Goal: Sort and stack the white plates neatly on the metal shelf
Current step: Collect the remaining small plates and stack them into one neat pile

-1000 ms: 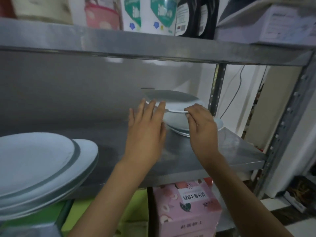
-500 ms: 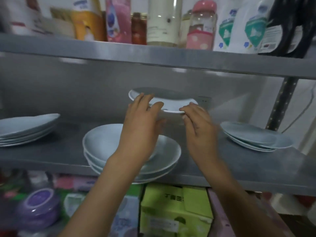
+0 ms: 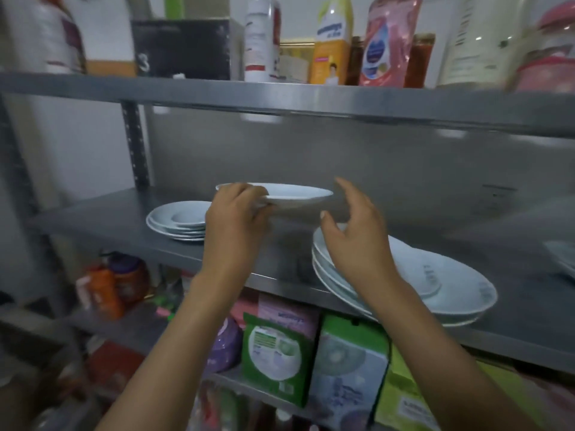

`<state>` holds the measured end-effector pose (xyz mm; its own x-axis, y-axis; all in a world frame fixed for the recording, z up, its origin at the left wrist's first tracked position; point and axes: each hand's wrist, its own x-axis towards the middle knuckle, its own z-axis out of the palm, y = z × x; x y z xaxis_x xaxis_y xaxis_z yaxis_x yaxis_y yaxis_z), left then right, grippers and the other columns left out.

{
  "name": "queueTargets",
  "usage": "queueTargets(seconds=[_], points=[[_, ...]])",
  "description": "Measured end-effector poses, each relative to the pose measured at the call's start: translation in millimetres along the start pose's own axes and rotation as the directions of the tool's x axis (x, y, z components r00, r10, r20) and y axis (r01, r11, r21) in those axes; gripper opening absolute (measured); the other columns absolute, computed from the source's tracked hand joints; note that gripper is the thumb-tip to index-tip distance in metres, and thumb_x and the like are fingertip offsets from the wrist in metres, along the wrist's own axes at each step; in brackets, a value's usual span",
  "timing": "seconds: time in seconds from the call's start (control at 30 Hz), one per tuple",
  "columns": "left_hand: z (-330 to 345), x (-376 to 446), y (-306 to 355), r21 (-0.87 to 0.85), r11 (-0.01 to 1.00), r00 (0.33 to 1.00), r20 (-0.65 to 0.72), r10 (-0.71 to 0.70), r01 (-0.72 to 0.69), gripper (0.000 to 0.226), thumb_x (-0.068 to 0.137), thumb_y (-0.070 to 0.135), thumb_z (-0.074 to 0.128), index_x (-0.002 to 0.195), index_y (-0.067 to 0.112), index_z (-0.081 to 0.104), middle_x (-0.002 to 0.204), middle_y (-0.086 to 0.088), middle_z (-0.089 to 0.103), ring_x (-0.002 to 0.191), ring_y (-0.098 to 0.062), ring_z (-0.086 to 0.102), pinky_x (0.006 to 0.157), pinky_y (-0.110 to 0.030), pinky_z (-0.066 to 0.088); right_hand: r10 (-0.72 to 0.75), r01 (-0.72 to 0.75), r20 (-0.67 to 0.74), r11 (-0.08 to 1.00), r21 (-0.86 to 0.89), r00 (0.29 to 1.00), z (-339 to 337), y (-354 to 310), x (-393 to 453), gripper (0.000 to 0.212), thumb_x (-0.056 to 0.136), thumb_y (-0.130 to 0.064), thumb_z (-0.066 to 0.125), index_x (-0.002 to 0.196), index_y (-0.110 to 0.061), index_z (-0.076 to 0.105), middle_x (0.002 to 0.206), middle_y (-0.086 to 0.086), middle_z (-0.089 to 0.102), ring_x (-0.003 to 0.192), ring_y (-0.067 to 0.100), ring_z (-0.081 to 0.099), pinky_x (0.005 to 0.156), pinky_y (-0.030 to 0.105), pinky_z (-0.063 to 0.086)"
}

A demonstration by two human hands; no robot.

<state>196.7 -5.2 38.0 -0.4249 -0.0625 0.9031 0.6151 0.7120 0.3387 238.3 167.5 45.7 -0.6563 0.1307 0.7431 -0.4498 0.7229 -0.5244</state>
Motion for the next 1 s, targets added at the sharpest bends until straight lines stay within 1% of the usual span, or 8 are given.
queueTargets(seconds=[0.17,0.33,0.43,0.5,0.6,0.7,0.83,1.0], points=[[-6.8,0.6,-61.9,0.013,0.995,0.995,0.007,-0.102,0.102,0.017,0.074,0.012,0.079,0.089,0.007,0.072,0.092,-0.006,0.068,0.091,-0.022,0.058,0.080,-0.018,0.036,-0.071,0.072,0.029,0.997,-0.032,0.997,54.1,-14.9,-20.3,0.040,0.086,-0.010,0.057,0.126,-0.015,0.053,0.129,0.001,0.054,0.120,0.015,0.048,0.101,0.016,0.030],[-7.2,9.1,-111.0,0.048,0.985,0.986,0.022,-0.166,0.165,0.017,0.076,0.013,0.078,0.088,0.005,0.071,0.092,-0.007,0.070,0.092,-0.023,0.060,0.082,-0.022,0.040,-0.019,0.038,0.225,0.996,-0.084,0.974,114.0,5.0,-36.9,0.036,0.087,-0.011,0.054,0.122,-0.011,0.055,0.129,0.003,0.053,0.121,0.017,0.046,0.102,0.024,0.034],[-6.1,15.3,-138.1,0.072,0.976,0.978,0.030,-0.208,0.206,0.019,0.075,0.016,0.079,0.088,0.004,0.071,0.093,-0.009,0.069,0.091,-0.023,0.060,0.081,-0.025,0.041,0.023,0.014,0.295,0.992,-0.122,0.955,145.3,23.0,-37.3,0.033,0.084,-0.010,0.054,0.117,-0.008,0.057,0.124,0.007,0.055,0.117,0.022,0.050,0.100,0.031,0.041],[-5.9,14.4,-156.3,0.083,0.966,0.969,0.013,-0.248,0.246,0.020,0.075,0.015,0.079,0.088,0.003,0.071,0.094,-0.011,0.069,0.090,-0.025,0.061,0.081,-0.028,0.044,0.095,-0.054,0.301,0.988,-0.143,0.949,160.2,34.4,-32.9,0.033,0.082,-0.010,0.054,0.114,-0.008,0.059,0.119,0.008,0.058,0.111,0.024,0.053,0.096,0.034,0.044],[-3.2,10.9,-181.6,0.133,0.956,0.964,0.012,-0.264,0.260,0.019,0.075,0.012,0.079,0.087,0.002,0.071,0.093,-0.013,0.069,0.090,-0.028,0.061,0.080,-0.029,0.044,0.187,-0.136,0.307,0.974,-0.179,0.933,178.3,49.5,-26.3,0.031,0.080,-0.012,0.053,0.110,-0.012,0.061,0.112,0.005,0.061,0.103,0.023,0.057,0.089,0.031,0.047],[1.4,12.3,-200.7,0.177,0.950,0.960,0.066,-0.273,0.258,0.017,0.076,0.011,0.077,0.090,0.002,0.071,0.096,-0.012,0.068,0.091,-0.027,0.060,0.080,-0.028,0.042,0.215,-0.159,0.291,0.966,-0.202,0.932,189.6,58.3,-18.2,0.028,0.080,-0.015,0.052,0.106,-0.015,0.062,0.108,0.003,0.062,0.100,0.022,0.057,0.084,0.030,0.047],[5.8,18.0,-219.2,0.185,0.939,0.942,0.116,-0.315,0.291,0.017,0.078,0.011,0.076,0.091,0.001,0.071,0.097,-0.014,0.068,0.089,-0.029,0.060,0.078,-0.031,0.044,0.225,-0.184,0.290,0.970,-0.162,0.930,200.1,58.3,-0.9,0.028,0.080,-0.010,0.055,0.106,-0.009,0.063,0.108,0.007,0.061,0.099,0.026,0.057,0.084,0.030,0.045],[10.1,21.5,-231.9,0.168,0.943,0.926,0.200,-0.320,0.289,0.017,0.077,0.012,0.077,0.089,0.004,0.070,0.094,-0.009,0.067,0.085,-0.022,0.057,0.075,-0.027,0.040,0.241,-0.198,0.287,0.965,-0.170,0.927,203.9,63.4,12.2,0.027,0.080,-0.008,0.055,0.106,-0.008,0.063,0.109,0.008,0.061,0.099,0.027,0.057,0.086,0.030,0.045]])
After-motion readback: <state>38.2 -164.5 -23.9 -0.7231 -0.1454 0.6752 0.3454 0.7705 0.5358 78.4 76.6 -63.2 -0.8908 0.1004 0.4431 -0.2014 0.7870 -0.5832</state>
